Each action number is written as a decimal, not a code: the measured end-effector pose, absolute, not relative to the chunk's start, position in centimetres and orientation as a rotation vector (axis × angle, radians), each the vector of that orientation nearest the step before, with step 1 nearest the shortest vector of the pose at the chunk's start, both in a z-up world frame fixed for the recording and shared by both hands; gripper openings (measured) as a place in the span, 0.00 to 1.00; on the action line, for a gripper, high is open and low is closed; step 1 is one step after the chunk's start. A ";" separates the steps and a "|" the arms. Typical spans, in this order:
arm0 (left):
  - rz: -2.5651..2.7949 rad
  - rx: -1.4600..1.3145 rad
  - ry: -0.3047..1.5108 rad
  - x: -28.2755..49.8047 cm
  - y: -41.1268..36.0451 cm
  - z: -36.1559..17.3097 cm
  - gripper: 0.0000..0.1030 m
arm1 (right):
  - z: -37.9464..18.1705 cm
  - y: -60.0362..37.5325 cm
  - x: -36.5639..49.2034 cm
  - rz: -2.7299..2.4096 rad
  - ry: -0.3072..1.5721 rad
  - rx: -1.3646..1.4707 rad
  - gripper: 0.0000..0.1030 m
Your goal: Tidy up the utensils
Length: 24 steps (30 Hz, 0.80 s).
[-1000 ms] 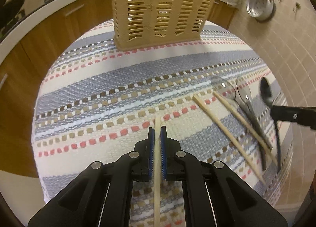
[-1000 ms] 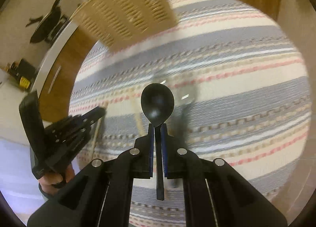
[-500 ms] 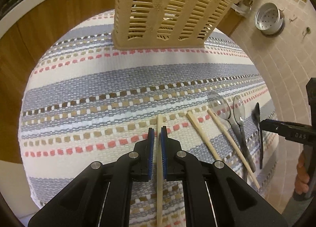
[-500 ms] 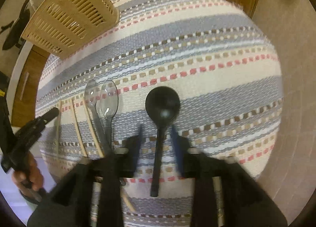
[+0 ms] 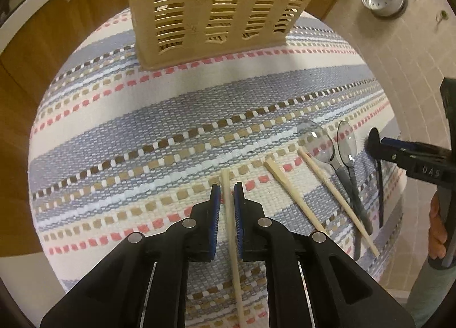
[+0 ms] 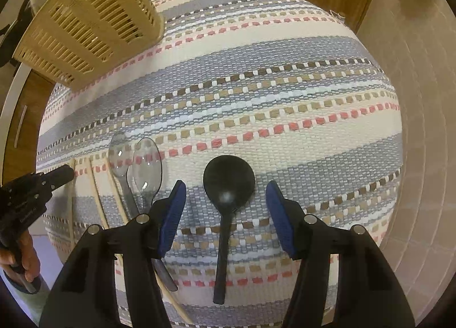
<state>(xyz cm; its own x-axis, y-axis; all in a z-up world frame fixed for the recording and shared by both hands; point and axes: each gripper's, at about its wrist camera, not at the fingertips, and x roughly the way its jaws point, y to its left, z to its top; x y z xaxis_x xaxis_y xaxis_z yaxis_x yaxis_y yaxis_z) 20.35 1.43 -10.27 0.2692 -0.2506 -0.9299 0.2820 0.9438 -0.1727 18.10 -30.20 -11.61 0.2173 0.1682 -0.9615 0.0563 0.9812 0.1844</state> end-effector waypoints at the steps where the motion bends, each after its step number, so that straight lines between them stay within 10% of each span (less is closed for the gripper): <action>1: -0.358 0.036 1.248 20.4 1.2 -10.3 0.11 | -11.6 -30.4 18.2 0.075 1.351 0.201 0.53; 24: -0.377 -0.114 1.070 20.0 -0.9 -9.6 0.04 | -10.7 -27.2 18.3 0.031 1.294 0.096 0.33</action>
<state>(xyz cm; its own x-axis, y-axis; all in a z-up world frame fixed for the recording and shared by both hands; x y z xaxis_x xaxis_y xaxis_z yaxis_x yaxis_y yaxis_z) 19.98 -0.87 -9.63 0.4233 -0.3552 -0.8335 0.2460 0.9304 -0.2716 18.26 -27.22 -10.67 0.2739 0.0766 -0.9587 0.0308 0.9956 0.0884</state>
